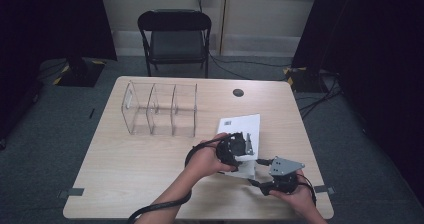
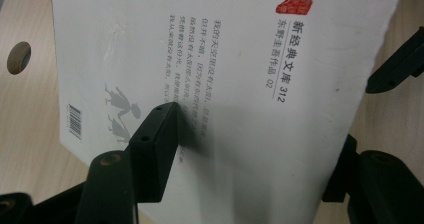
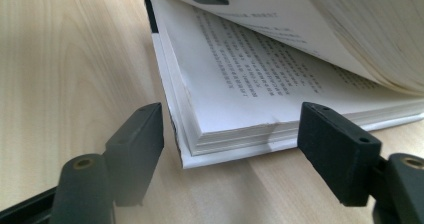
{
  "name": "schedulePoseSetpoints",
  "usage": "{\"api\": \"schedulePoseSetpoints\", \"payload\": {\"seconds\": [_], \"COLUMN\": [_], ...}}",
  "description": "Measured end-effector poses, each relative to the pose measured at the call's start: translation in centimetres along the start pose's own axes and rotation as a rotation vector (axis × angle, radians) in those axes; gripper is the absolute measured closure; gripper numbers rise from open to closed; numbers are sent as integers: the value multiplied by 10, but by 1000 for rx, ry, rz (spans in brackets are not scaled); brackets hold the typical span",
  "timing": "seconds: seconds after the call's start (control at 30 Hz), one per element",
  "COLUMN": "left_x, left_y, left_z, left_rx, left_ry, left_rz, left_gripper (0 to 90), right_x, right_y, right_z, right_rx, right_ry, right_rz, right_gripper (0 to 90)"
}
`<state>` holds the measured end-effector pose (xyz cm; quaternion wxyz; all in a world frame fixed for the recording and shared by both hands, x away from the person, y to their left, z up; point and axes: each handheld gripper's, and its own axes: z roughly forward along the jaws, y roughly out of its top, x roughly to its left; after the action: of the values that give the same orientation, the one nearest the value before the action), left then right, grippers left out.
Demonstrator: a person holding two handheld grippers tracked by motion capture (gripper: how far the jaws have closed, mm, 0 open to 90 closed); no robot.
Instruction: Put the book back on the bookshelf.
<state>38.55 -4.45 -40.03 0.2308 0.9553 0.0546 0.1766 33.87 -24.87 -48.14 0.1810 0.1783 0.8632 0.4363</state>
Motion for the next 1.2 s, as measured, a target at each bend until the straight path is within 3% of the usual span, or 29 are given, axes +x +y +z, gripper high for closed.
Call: {"api": "schedulePoseSetpoints", "payload": {"seconds": [0.17,0.43,0.7,0.87,1.03,1.13,1.17,1.2], "left_x": [7,13,20,20,18,17,16,16], "left_y": [2,6,10,11,11,11,11,11], "left_z": [-4,-8,-11,-11,-9,-9,-9,-9], "left_rx": [7,19,30,39,44,43,46,46], "left_ry": [-20,-36,-55,-59,-56,-53,-49,-49], "left_rz": [-18,-29,-43,-42,-32,-36,-30,-30], "left_gripper": [388,397,403,408,406,406,406,406], "right_x": [7,7,-4,-8,-9,-9,-7,-7], "right_y": [-2,-7,-11,-8,-5,-4,-1,-1], "right_z": [7,12,16,23,28,26,25,25], "right_rx": [32,74,76,68,49,22,16,16], "right_ry": [-26,-71,-102,-127,-180,-186,-208,-208], "right_rz": [-63,-98,-47,-67,-148,-180,-245,-245], "right_gripper": [216,204,204,205,213,231,258,258]}}
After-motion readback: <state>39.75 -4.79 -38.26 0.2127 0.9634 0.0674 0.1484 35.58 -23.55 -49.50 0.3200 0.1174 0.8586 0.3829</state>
